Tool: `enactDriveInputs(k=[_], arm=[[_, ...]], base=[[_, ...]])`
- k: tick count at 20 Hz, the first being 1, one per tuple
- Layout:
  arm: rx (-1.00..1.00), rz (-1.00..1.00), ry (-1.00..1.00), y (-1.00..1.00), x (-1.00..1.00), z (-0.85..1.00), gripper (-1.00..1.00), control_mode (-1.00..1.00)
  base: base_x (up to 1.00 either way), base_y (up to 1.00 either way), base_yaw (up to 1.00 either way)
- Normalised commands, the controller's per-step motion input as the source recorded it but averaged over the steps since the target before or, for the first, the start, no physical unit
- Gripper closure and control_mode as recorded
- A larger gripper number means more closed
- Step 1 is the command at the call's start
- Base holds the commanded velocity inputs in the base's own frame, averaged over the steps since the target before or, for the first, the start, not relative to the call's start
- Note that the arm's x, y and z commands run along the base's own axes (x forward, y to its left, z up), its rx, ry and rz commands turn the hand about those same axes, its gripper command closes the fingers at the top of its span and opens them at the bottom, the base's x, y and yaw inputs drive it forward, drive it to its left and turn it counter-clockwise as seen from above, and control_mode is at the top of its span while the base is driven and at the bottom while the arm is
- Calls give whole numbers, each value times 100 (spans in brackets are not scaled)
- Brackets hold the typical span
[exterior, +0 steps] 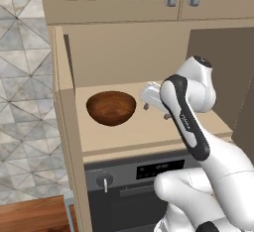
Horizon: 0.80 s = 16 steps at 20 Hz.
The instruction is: Pick up the bowls from the cabinet and place each bowl in front of a stool on the dining counter.
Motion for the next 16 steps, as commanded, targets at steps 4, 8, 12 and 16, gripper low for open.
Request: enactDriveInputs(k=[4, 8, 12, 16], arm=[[11, -6, 5, 0, 56, 7, -100, -100], [1, -7, 5, 12, 61, 0, -100, -100], [0, -7, 0, 28, 56, -16, -100, -100], [0, -2, 0, 16, 46, -19, -100, -100]], base=[[0, 0, 0], [0, 0, 0], [0, 0, 0], [0, 0, 0]])
